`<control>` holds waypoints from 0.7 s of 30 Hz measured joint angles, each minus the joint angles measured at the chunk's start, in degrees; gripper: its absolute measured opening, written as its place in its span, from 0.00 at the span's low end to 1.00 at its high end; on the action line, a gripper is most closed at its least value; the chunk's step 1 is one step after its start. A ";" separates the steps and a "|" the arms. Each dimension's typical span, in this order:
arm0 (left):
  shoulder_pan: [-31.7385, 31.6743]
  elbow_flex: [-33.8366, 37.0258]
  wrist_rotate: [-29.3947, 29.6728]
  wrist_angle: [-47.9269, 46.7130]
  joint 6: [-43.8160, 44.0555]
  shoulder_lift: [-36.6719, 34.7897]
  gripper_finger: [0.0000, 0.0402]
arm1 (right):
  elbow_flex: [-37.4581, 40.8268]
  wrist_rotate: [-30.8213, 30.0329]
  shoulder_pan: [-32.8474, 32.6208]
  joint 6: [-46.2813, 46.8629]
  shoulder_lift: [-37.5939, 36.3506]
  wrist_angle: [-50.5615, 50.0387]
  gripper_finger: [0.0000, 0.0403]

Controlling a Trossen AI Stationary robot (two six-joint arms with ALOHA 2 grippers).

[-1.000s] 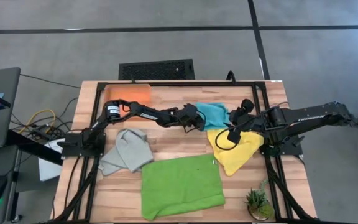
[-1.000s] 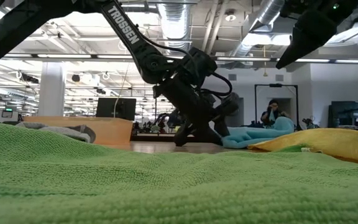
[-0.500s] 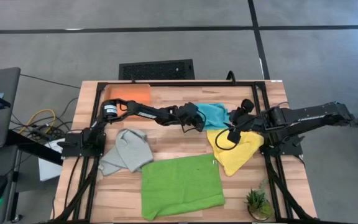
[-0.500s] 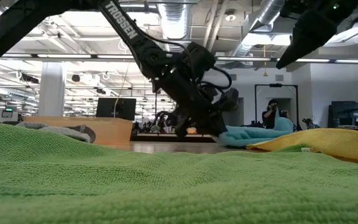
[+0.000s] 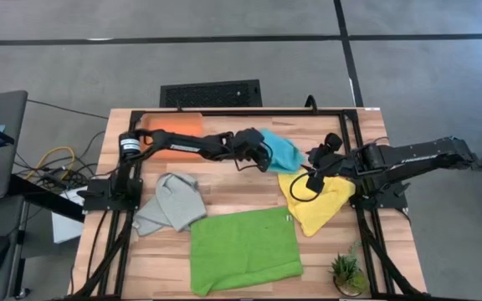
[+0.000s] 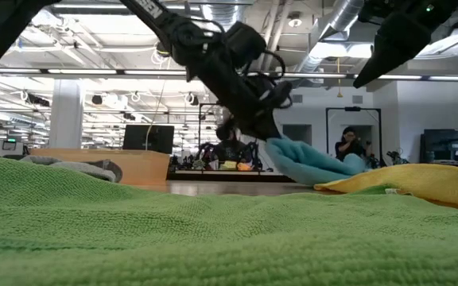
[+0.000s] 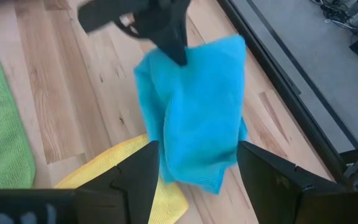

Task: Fold microfiber towels
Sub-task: Put the blue microfiber cloth into the orange bin

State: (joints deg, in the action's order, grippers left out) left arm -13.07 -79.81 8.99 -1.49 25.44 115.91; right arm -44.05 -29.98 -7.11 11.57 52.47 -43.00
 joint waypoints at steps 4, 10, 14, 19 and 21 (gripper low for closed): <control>-0.95 0.00 0.83 -4.12 -2.06 -3.10 0.00 | 0.00 0.00 0.02 0.00 0.01 0.01 0.59; -2.19 0.00 2.64 -11.33 -4.38 -7.08 0.00 | 0.00 0.00 0.00 0.00 0.01 -0.03 0.59; -2.67 0.00 3.92 -14.79 -6.33 -10.30 0.00 | 0.00 -0.01 0.02 0.00 0.00 -0.05 0.59; -3.51 0.00 7.82 -20.77 -6.46 -14.69 0.00 | 0.00 -0.01 0.01 -0.02 0.02 -0.27 0.59; -3.97 0.00 8.77 -22.99 -6.50 -16.54 0.00 | 0.00 -0.02 0.00 -0.02 0.02 -0.26 0.59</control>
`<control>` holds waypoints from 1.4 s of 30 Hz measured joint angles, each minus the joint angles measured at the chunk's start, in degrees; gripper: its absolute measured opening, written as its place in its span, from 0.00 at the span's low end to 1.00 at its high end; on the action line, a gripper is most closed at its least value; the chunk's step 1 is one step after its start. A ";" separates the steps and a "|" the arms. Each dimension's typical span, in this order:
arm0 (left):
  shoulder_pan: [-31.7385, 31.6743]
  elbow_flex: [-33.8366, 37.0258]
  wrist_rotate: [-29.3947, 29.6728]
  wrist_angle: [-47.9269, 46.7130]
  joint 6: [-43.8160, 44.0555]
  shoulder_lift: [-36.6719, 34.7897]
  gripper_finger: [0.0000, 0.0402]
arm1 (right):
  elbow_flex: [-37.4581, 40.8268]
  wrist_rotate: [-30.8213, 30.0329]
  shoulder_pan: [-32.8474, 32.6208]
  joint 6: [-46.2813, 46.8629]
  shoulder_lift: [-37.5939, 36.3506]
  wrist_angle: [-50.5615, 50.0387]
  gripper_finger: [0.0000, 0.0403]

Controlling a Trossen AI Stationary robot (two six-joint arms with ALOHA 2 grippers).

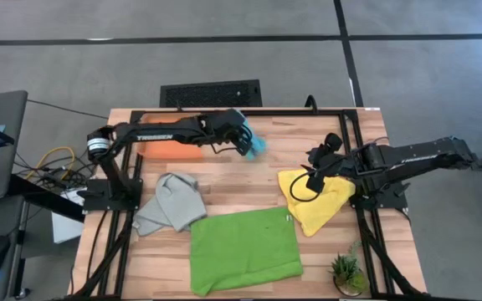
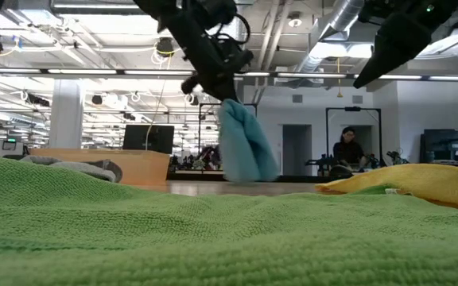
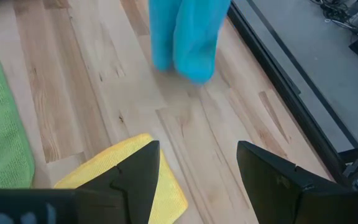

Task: Fold microfiber towels
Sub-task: Put the blue microfiber cloth into the orange bin

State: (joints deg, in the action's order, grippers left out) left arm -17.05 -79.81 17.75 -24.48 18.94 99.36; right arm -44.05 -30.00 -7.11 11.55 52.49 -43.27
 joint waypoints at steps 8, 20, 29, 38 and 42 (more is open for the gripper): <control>-0.55 0.00 3.96 -8.02 -1.38 -7.06 0.00 | 0.00 0.00 0.00 -0.02 -0.01 -0.04 0.59; -7.28 -0.02 5.62 -26.28 -2.77 -15.18 0.00 | 0.00 0.00 0.02 -0.02 -0.02 -0.06 0.59; -13.67 -0.02 2.86 -32.27 -9.25 -18.85 0.00 | 0.00 -0.06 0.01 -0.10 -0.01 2.46 0.59; -19.85 2.33 -1.74 -38.69 -11.09 -19.61 0.00 | 0.00 -0.07 0.22 -1.35 0.00 4.84 0.59; -21.28 4.98 -2.08 -38.41 -11.69 -19.57 0.00 | 0.00 -0.08 0.22 -3.24 0.00 6.74 0.59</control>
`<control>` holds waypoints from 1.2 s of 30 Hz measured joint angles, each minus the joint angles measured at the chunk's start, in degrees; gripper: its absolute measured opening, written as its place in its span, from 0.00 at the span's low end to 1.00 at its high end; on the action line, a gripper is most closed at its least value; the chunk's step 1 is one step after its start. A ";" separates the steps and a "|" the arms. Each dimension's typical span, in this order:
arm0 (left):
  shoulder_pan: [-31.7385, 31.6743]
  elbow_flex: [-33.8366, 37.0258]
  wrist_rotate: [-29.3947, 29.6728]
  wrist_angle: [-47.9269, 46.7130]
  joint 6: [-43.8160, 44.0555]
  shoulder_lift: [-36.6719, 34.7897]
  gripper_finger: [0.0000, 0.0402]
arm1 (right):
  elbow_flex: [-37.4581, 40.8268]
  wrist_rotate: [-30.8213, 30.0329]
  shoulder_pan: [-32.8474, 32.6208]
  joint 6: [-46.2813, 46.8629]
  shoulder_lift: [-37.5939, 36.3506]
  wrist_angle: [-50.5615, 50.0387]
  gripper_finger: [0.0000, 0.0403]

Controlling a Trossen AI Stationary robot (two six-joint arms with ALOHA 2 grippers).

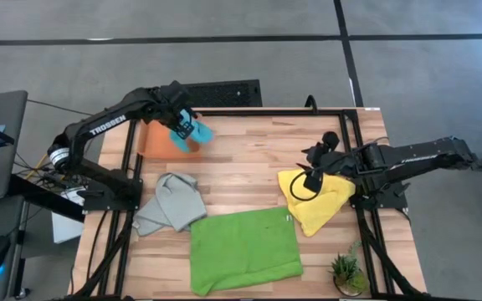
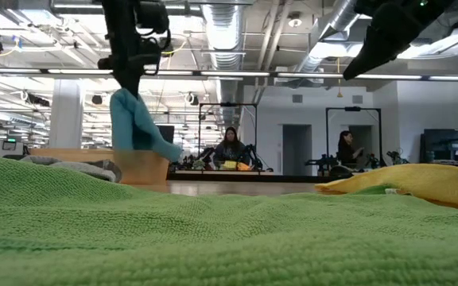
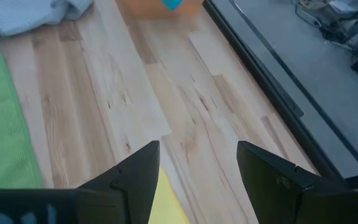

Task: Fold microfiber towels
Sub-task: Put the blue microfiber cloth into the orange bin

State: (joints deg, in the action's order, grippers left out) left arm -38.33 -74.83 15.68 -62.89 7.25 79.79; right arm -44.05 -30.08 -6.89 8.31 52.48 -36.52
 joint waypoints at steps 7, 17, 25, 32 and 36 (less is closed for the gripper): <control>-0.04 -1.23 -3.52 9.65 -2.14 0.03 0.00 | 0.00 0.02 1.76 -0.84 0.00 0.58 0.59; 0.72 -2.28 -12.85 20.25 -5.67 0.02 0.00 | 0.00 0.02 5.20 -0.87 -0.02 0.58 0.59; 0.66 1.37 -5.92 13.00 -4.49 0.07 0.00 | 0.00 0.04 7.06 -1.35 0.00 0.56 0.59; 0.57 4.09 -2.57 8.63 -2.89 0.07 0.00 | 0.00 0.05 7.81 -2.28 -0.02 0.54 0.59; 0.57 4.78 2.23 6.30 -1.20 0.07 0.00 | 0.00 0.04 7.80 -2.33 -0.02 0.56 0.59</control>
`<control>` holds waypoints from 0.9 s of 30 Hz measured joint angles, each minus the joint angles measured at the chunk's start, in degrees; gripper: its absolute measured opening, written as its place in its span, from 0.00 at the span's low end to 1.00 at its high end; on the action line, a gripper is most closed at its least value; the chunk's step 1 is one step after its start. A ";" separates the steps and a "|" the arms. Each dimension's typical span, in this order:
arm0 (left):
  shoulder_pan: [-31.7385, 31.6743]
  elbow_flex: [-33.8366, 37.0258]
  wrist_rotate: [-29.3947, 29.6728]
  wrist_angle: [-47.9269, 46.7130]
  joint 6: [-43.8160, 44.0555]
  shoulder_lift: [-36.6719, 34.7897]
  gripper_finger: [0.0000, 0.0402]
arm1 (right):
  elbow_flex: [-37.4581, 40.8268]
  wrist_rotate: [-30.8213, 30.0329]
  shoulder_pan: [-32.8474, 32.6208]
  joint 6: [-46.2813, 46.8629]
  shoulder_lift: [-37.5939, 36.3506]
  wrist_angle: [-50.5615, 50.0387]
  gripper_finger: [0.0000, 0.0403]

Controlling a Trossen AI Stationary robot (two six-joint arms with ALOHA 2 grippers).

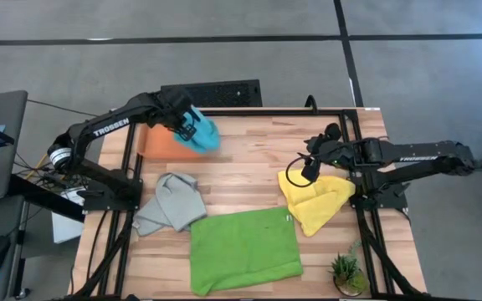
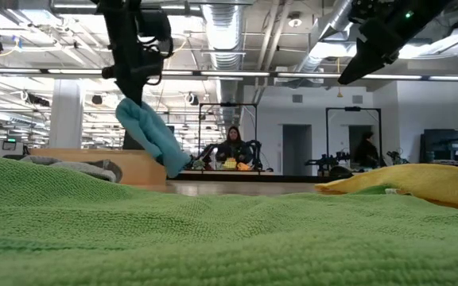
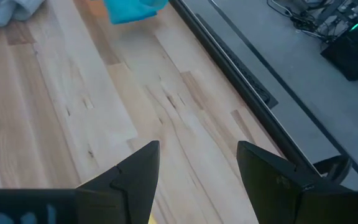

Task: Fold microfiber towels
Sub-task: Put the blue microfiber cloth into the orange bin

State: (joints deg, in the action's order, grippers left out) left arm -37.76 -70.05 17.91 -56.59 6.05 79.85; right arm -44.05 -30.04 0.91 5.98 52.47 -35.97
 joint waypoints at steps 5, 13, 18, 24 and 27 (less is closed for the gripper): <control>-0.04 0.11 2.87 -3.34 2.04 0.00 0.00 | 0.00 0.01 0.00 0.00 0.00 -0.02 0.59; -0.21 2.93 5.12 -8.44 5.64 0.00 0.00 | 0.00 0.01 0.00 0.00 0.02 -0.01 0.59; -0.45 9.31 9.27 -4.08 7.41 0.04 0.00 | 0.00 0.01 0.00 0.00 0.00 -0.01 0.59; -1.56 14.58 9.98 1.37 7.62 0.04 0.00 | 0.00 0.03 0.00 -0.68 0.01 0.38 0.59; -2.08 15.81 11.70 1.65 8.24 0.02 0.00 | 0.00 0.09 0.00 -2.01 0.00 0.77 0.59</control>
State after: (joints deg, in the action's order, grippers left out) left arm -39.83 -54.24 29.61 -54.94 14.28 79.88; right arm -44.05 -29.95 0.91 3.97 52.47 -35.20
